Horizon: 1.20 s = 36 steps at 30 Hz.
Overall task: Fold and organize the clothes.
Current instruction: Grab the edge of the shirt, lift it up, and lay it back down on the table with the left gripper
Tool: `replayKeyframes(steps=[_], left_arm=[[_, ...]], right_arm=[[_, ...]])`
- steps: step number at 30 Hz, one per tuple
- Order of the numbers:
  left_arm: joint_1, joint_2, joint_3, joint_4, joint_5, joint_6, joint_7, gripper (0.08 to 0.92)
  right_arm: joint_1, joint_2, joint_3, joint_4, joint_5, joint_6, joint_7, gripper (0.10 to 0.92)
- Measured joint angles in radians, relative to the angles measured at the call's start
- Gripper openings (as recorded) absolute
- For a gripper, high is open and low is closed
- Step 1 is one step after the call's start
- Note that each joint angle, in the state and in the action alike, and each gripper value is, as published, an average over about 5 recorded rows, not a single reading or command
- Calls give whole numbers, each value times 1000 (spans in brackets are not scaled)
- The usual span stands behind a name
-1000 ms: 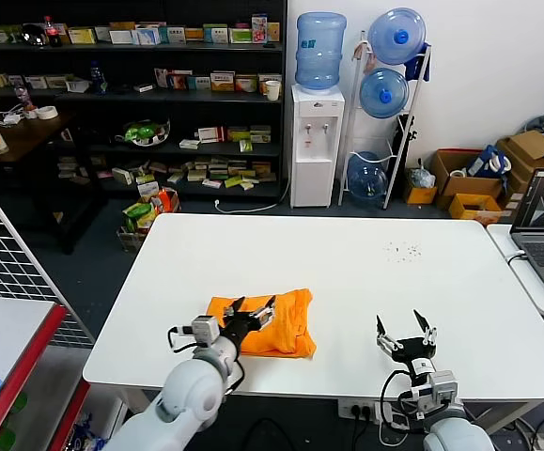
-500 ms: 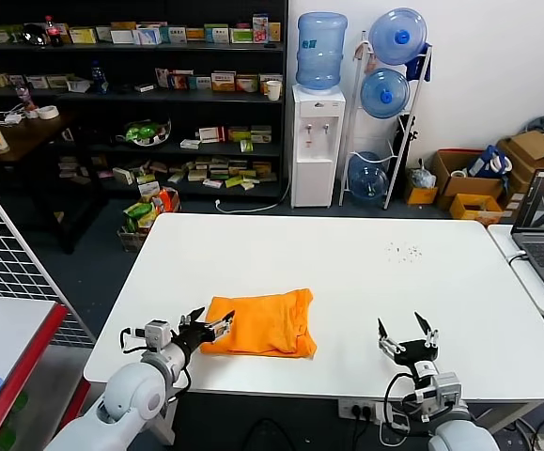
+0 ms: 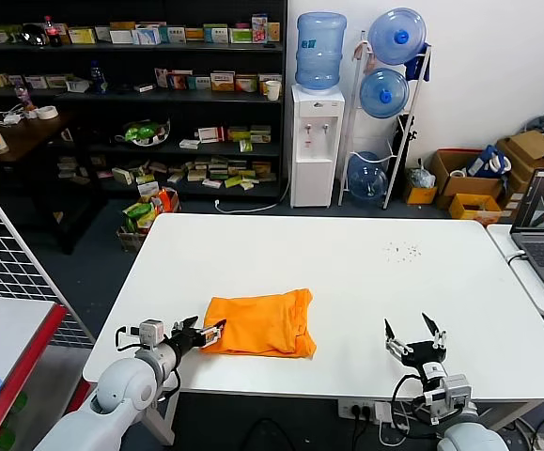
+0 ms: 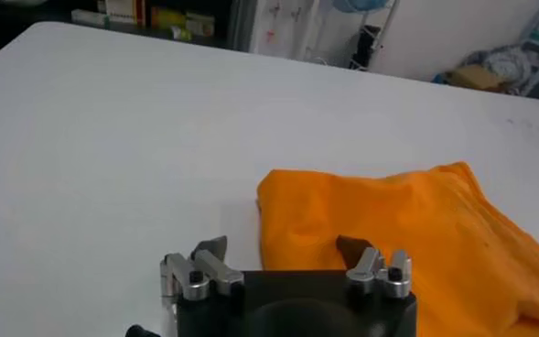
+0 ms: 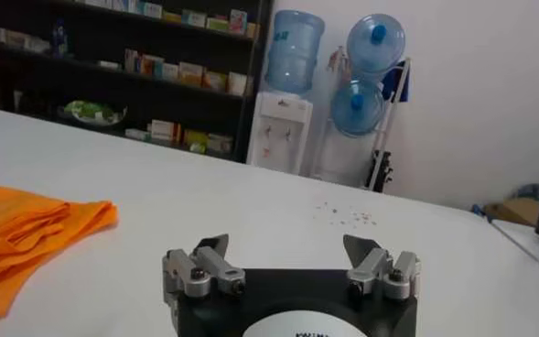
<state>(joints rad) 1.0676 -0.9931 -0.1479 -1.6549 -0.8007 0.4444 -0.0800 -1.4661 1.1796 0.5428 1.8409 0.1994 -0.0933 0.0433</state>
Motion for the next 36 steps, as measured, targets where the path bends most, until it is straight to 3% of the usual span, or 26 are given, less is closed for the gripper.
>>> replayKeyframes(steps=[22,29,36], left_arm=[[2,-13,-10,-18,-29,-16,-6,171],[16,49,-40,-20,-30,-13,-27,122],[39,171,-101,-1,-21,-2,-49,122]], right_arm=[[10,17,-20,18,-1,-11,4,823],[27,23,-39,16,-4,-21,10,823],[58,23,-75,6,-6,-29,14,823]])
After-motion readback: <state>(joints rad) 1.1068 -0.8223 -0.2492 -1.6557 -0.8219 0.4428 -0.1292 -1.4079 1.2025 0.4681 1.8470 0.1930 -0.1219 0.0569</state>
